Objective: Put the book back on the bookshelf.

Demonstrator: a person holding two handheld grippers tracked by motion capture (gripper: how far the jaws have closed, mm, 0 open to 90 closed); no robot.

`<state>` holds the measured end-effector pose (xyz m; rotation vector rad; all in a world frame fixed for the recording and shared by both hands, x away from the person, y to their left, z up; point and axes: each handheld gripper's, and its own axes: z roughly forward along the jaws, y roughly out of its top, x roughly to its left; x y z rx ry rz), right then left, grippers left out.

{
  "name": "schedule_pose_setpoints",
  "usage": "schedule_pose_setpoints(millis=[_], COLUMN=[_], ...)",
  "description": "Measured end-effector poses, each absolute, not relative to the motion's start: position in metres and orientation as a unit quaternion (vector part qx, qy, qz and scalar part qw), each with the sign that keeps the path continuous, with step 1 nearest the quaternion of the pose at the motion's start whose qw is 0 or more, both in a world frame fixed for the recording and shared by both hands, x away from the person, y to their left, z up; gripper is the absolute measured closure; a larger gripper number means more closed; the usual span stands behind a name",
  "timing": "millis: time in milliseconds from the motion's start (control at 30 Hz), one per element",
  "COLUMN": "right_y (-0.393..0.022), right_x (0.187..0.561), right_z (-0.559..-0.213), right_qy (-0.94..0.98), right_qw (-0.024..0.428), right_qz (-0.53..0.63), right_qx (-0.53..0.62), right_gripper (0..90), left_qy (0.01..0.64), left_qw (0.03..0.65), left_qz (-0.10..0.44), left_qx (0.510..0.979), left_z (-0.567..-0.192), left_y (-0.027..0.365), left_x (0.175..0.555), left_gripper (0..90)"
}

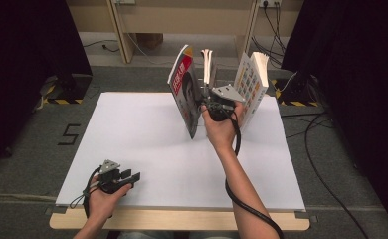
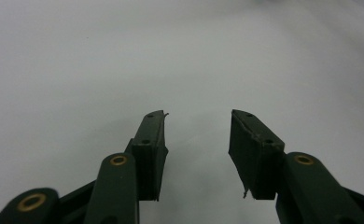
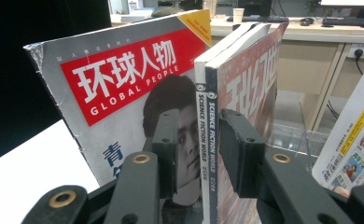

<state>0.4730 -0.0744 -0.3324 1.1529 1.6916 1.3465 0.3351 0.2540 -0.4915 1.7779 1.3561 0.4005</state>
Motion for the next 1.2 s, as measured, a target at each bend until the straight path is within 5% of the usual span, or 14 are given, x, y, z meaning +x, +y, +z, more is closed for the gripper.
schedule_pose_setpoints(millis=[1200], right_y=[-0.0766], right_x=[0.4767], right_z=[-0.3318], right_qy=[0.647], right_qw=[0.341], right_qz=[0.516], right_qx=[0.447], right_gripper=[60.8], left_qy=[0.541], left_qw=[0.421], left_qz=[0.159], left_qx=[0.71], left_z=[-0.4916], left_y=[0.2527], left_x=[0.3353], left_gripper=[55.2])
